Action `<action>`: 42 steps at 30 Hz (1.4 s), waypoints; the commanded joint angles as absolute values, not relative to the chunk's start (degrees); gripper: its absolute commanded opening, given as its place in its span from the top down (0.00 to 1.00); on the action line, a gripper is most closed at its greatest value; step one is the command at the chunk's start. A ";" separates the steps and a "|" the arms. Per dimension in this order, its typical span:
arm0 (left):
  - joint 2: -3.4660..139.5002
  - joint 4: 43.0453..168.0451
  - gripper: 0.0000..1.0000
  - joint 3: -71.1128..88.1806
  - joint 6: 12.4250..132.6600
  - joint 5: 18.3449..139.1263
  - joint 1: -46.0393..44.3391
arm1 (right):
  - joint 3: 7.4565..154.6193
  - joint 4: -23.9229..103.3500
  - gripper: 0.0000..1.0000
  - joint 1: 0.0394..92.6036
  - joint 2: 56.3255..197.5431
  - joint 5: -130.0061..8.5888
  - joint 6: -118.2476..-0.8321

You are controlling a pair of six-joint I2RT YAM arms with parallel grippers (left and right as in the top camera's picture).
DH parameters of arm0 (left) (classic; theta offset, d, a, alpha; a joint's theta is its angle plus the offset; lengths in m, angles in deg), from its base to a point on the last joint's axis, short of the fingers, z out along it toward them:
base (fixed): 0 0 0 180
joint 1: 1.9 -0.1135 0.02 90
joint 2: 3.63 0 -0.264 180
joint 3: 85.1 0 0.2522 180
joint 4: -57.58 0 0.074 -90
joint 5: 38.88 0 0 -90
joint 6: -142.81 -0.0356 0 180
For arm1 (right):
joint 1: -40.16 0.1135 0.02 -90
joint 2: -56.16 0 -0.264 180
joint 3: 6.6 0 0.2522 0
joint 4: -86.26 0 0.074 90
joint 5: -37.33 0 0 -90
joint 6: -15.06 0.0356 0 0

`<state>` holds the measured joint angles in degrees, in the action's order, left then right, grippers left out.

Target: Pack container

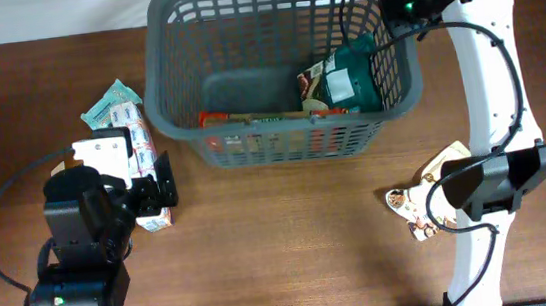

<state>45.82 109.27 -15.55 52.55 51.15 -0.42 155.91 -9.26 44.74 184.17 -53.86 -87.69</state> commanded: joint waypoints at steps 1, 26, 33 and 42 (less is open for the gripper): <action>45.54 109.08 0.01 -14.26 51.66 51.35 -0.69 | 155.97 -9.52 0.70 44.89 183.71 -55.50 -93.55; 45.54 109.10 0.01 -14.28 51.66 51.41 -0.69 | 168.08 -24.84 0.01 39.67 167.49 -54.95 -65.90; 45.54 109.10 0.01 -14.28 51.66 51.44 -0.69 | 146.69 -24.84 0.01 39.71 156.47 -50.69 -68.68; 45.54 109.10 0.01 -14.28 51.66 51.44 -0.69 | 106.60 -14.70 0.01 37.17 133.28 -49.00 -66.84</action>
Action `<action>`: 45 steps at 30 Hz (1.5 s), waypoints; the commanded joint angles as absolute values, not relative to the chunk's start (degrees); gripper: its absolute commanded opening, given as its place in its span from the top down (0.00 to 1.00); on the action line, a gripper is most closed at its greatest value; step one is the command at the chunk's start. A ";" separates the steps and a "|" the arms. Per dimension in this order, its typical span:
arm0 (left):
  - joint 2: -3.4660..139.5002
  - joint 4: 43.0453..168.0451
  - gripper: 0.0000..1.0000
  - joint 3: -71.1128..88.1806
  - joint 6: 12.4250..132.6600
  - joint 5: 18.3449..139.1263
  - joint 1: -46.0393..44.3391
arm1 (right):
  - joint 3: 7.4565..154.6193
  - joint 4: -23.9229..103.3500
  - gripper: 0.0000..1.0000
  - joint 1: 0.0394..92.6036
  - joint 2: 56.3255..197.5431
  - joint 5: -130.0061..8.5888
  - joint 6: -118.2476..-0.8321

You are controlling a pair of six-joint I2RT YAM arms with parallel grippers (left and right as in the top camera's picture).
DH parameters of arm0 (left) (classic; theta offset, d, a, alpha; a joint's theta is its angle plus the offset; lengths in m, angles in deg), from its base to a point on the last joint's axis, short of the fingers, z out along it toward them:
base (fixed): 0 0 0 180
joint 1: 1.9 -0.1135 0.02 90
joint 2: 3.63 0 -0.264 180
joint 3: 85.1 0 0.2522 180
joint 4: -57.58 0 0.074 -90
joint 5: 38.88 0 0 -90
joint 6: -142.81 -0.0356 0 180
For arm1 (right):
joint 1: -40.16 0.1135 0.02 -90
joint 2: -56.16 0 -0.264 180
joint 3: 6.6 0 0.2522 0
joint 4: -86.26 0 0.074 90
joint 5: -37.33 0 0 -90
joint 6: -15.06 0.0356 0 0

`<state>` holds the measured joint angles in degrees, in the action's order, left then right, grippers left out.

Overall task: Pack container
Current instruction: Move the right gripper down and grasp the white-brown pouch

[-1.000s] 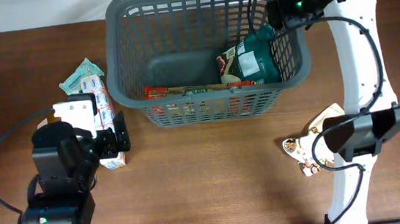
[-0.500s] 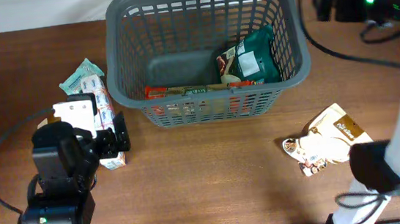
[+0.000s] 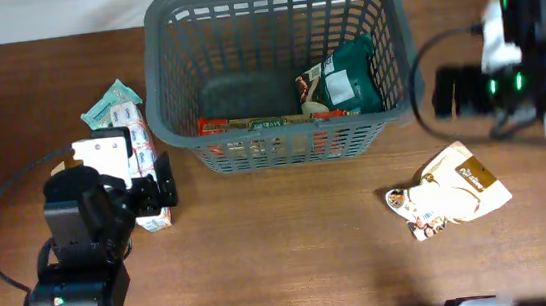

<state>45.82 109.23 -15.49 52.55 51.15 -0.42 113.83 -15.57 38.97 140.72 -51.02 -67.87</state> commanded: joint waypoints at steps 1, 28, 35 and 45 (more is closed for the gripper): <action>45.54 109.10 0.01 -14.28 51.66 51.46 -0.69 | 102.69 -14.22 0.01 36.10 130.97 -49.09 -65.73; 45.56 109.75 0.01 -14.28 51.66 51.85 -0.69 | 49.29 18.74 0.01 26.97 122.88 -59.76 -34.86; 45.56 109.80 0.01 -14.28 51.64 51.83 -0.69 | 48.07 28.49 0.01 27.01 130.95 -60.83 -32.39; 45.56 110.06 0.01 -14.28 50.94 51.81 -0.69 | 48.09 35.55 0.27 27.01 143.86 -66.99 -30.89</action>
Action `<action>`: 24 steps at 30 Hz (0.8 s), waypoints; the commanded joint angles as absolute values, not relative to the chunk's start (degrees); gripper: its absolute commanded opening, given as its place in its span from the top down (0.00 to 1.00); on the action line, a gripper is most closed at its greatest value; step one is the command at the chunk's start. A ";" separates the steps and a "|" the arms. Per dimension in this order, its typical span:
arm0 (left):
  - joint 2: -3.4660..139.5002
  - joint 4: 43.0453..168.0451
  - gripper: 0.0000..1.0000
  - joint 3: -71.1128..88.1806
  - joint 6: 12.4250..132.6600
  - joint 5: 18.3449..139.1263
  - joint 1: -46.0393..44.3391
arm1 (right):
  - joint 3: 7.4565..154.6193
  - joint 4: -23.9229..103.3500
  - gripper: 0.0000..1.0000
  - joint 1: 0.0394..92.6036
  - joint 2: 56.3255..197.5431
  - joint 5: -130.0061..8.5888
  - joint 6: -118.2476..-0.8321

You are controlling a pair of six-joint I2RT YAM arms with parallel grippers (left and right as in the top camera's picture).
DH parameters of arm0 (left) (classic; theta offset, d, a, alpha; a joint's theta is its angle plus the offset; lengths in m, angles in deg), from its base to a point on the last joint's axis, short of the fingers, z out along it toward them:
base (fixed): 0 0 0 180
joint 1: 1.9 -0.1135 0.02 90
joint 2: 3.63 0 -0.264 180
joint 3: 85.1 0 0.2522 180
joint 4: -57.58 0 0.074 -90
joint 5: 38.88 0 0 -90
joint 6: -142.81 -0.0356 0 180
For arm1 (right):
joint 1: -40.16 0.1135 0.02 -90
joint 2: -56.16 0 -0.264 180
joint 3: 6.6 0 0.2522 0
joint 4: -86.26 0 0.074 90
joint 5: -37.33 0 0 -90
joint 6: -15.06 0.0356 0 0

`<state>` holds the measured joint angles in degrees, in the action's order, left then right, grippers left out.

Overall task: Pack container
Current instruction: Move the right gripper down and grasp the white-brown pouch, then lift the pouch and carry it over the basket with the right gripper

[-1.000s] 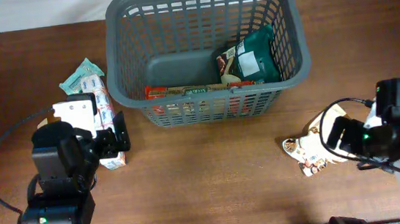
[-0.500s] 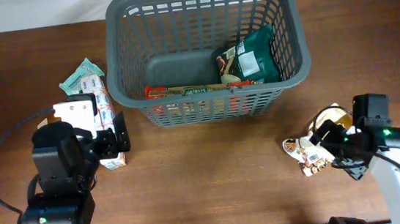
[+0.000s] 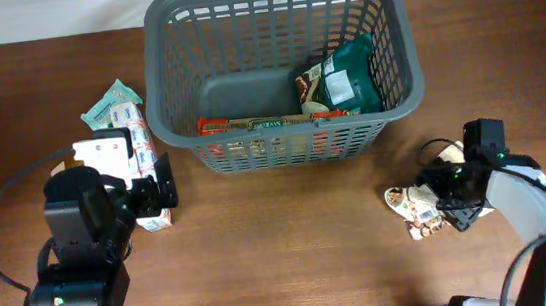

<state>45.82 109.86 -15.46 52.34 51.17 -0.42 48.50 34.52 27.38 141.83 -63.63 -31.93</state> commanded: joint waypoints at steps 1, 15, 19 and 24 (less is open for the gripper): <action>45.54 110.06 0.01 -14.28 50.96 51.81 -0.69 | 48.09 35.86 0.37 27.01 144.41 -67.12 -30.89; 45.56 109.99 0.01 -14.28 50.96 51.81 -0.69 | 53.86 33.87 0.96 26.95 144.87 -66.80 -31.41; 45.54 110.01 0.01 -14.28 50.96 51.83 -0.69 | 64.04 26.02 0.96 26.95 144.78 -63.01 -32.55; 45.56 110.01 0.01 -14.28 50.98 51.81 -0.69 | 81.70 15.00 0.97 27.01 144.76 -55.67 -34.45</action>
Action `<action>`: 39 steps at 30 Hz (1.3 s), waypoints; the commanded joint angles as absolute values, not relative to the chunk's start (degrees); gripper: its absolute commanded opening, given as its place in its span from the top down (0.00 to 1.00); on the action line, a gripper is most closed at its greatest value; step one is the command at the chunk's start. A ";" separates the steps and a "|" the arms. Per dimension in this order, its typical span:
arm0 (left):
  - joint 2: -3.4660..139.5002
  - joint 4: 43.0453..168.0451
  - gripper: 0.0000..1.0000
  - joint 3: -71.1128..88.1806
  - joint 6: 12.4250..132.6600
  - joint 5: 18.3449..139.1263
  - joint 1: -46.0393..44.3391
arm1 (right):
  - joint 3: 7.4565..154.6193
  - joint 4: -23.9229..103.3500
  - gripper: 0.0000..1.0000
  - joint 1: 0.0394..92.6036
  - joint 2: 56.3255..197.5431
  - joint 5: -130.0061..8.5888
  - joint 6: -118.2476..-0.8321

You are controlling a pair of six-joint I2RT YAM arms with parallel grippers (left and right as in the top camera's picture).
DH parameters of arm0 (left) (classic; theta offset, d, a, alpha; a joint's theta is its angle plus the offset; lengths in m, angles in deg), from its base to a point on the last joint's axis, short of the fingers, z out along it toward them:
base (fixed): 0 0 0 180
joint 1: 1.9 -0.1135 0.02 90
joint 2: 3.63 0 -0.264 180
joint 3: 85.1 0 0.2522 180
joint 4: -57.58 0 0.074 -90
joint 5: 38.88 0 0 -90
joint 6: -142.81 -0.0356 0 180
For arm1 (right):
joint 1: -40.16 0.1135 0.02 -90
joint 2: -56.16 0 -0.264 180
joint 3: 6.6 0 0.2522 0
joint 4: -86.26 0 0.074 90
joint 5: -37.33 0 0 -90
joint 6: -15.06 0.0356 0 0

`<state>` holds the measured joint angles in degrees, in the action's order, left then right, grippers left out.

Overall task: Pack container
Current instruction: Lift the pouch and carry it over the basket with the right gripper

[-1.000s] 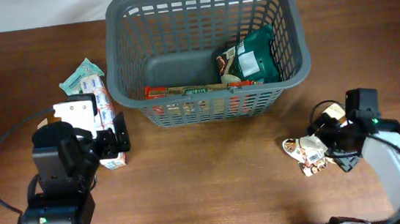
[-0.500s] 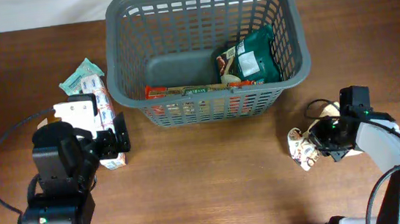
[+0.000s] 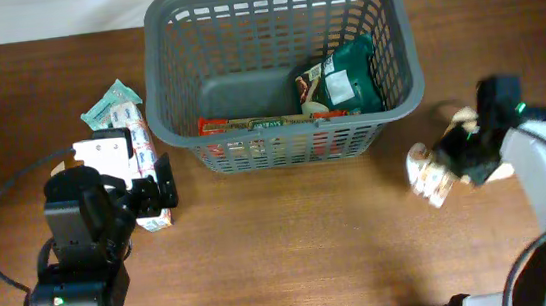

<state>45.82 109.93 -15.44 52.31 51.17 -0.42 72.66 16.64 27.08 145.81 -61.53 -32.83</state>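
Observation:
A grey mesh basket (image 3: 280,67) stands at the back centre, with a green pouch (image 3: 341,76) and a flat red-brown packet (image 3: 260,123) inside. Right of the basket, my right gripper (image 3: 459,155) is shut on a tan snack bag (image 3: 430,173), which looks bunched and blurred and hangs off the table. My left gripper (image 3: 154,190) sits at the left beside a long white-pink packet (image 3: 138,146) and over a small white carton (image 3: 155,221); how its jaws stand is hidden from above.
A teal packet (image 3: 108,104) lies behind the left arm, near the basket's left wall. The left arm's black body (image 3: 81,242) and cable fill the front left. The right arm's white link runs along the right edge.
The right gripper was down on the tan snack bag lying flat at the front right. Now it holds the bag, bunched up, higher and a little closer to the basket. The left arm has not moved.
The right arm first reached over the basket's right corner while the tan bag lay flat on the table. Then it was drawn back to the right of the basket, then down on the bag. Now the bag is in its grip, off the table.

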 commanded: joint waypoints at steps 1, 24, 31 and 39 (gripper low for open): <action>45.56 109.99 0.01 -14.28 50.96 51.81 -0.69 | 85.07 13.32 0.97 27.01 144.76 -54.80 -34.60; 45.56 109.97 0.01 -14.28 50.98 51.81 -0.69 | 118.86 26.06 0.97 60.76 147.47 -55.26 -93.57; 45.54 109.97 0.01 -14.28 50.98 51.81 -0.69 | 119.65 27.86 0.97 66.59 155.73 -56.09 -117.05; 45.56 109.99 0.01 -14.28 50.98 51.81 -0.69 | 138.69 14.50 0.97 66.79 170.11 -58.45 -126.75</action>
